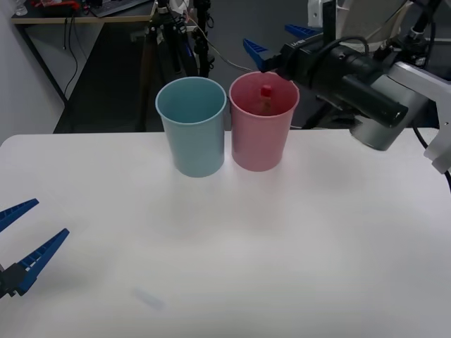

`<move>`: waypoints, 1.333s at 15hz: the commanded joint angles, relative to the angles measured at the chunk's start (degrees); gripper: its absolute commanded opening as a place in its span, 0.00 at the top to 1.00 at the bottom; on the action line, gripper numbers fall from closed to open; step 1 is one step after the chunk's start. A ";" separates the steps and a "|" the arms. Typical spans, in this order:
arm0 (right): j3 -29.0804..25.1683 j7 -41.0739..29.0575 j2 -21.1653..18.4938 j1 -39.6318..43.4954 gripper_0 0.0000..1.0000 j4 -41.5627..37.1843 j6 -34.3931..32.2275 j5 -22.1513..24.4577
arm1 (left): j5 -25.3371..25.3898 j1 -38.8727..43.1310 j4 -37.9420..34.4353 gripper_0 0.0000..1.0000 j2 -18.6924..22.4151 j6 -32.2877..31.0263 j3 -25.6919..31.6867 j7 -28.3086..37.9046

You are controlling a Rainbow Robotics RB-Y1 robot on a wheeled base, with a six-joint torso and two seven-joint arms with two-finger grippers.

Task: Grasp the object on the table and drop it into the matching bin: aluminum can to the light blue bin, PET bottle to the pink bin.

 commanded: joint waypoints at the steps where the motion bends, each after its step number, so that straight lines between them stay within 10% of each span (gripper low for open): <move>1: -1.89 -0.20 -3.66 4.29 0.00 -8.10 2.61 1.06 | 0.00 0.00 0.00 0.00 0.00 0.00 0.00 0.00; 11: -15.33 -3.28 -13.33 27.41 0.00 -32.62 4.63 9.15 | 0.00 0.00 0.00 0.00 0.00 0.00 0.00 0.00; 20: -32.30 -19.10 -9.55 56.06 0.00 -45.19 -0.64 25.76 | 0.00 0.00 0.00 0.00 0.00 0.00 0.00 0.00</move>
